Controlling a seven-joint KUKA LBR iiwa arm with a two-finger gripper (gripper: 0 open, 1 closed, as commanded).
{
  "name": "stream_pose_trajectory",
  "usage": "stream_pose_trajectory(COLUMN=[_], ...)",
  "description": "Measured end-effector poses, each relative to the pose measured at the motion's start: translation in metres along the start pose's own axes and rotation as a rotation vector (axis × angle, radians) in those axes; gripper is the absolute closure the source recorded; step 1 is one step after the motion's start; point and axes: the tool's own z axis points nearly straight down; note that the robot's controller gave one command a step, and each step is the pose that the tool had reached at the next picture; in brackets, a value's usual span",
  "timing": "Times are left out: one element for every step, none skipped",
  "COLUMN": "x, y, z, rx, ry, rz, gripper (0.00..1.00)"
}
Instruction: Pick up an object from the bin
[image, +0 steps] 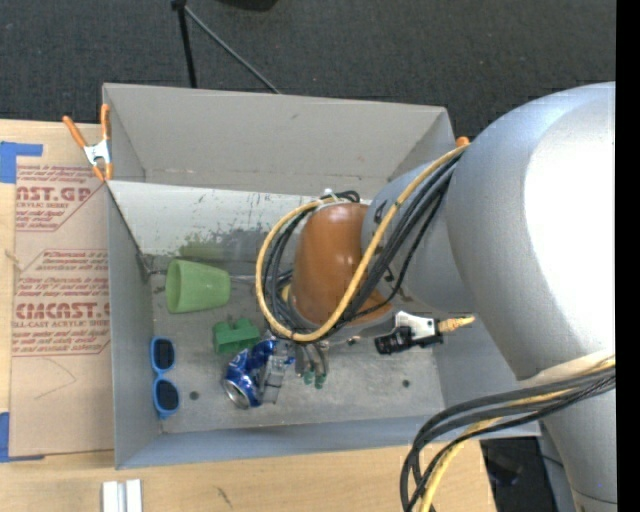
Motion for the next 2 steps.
stream_pose_trajectory(x=[-0.006,-0.007], y=[-0.002,-0.009], z=[-0.097,-0.173], rx=[-0.002,-0.002], ry=[-0.008,-0.009], rz=[-0.014,-0.026], gripper=[1.0,1.0])
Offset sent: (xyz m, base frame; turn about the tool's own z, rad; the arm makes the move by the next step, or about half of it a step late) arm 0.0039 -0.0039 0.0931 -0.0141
